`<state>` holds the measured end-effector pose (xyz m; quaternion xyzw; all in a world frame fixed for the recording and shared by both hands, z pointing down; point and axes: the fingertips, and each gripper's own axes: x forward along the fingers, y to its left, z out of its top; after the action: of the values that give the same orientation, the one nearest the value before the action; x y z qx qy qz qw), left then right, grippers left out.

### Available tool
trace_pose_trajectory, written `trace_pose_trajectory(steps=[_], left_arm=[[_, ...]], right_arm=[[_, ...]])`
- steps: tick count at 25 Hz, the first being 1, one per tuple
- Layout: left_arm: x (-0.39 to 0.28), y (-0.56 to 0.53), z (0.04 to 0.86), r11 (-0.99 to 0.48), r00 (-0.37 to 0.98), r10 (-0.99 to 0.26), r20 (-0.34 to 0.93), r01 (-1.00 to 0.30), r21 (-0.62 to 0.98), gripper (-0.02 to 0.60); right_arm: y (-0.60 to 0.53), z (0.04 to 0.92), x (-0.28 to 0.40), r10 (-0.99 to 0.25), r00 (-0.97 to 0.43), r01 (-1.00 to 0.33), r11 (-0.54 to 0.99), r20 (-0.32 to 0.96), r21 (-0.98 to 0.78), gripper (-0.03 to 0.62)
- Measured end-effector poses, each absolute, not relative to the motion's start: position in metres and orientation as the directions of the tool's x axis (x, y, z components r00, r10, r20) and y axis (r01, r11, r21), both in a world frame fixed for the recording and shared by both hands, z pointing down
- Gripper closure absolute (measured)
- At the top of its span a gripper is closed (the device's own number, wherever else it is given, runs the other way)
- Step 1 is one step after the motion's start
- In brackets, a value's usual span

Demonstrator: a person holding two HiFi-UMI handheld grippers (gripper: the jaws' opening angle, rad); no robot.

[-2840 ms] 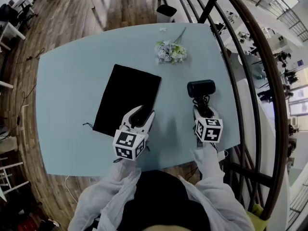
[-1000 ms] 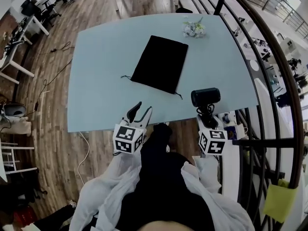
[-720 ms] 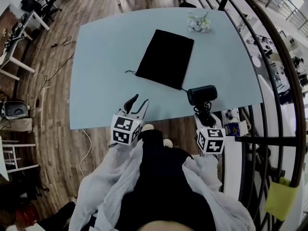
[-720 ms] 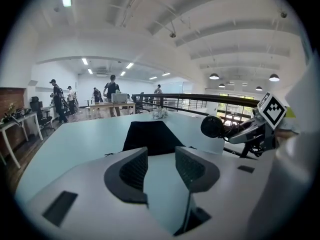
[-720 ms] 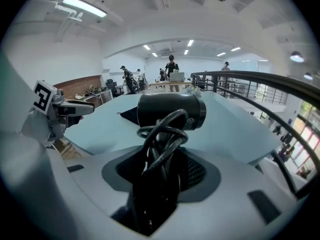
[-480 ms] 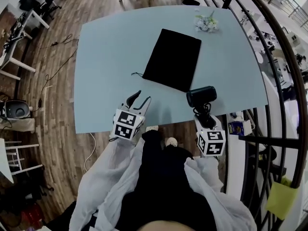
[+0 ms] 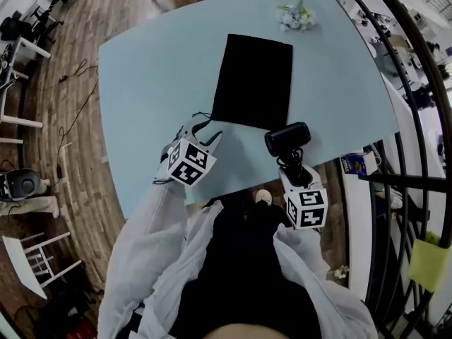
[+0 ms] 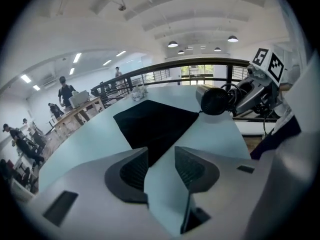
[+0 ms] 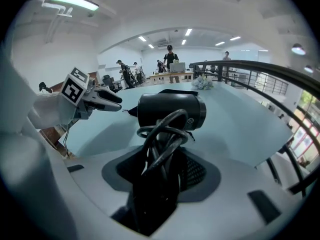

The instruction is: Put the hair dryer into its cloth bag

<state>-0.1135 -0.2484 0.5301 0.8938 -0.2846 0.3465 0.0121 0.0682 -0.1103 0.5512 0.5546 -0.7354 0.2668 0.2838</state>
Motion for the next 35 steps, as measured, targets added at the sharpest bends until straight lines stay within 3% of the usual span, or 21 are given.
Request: trace_pose_trajectory(steps=[16, 20, 27, 35], left_arm=[[-0.098, -0.285, 0.592, -0.988, 0.501, -0.155, 0.851, -0.063, -0.142, 0.42], [-0.096, -0.282, 0.601, -0.992, 0.477, -0.111, 0.872, 0.002, -0.127, 0.468], [-0.088, -0.28, 0.592, -0.996, 0.538, -0.07, 0.84, -0.087, -0.027, 0.531], [-0.084, -0.288, 0.57, -0.933, 0.662, -0.216, 0.718, -0.357, 0.049, 0.546]], right_arm=[[-0.088, 0.565, 0.037, -0.603, -0.174, -0.983, 0.158, 0.779, -0.097, 0.391], [-0.086, 0.569, 0.033, -0.592, -0.176, -0.982, 0.159, 0.787, -0.1, 0.391], [-0.088, 0.571, 0.035, -0.584, -0.187, -0.979, 0.176, 0.79, -0.102, 0.391], [-0.093, 0.572, 0.03, -0.57, -0.251, -0.957, 0.266, 0.782, -0.113, 0.391]])
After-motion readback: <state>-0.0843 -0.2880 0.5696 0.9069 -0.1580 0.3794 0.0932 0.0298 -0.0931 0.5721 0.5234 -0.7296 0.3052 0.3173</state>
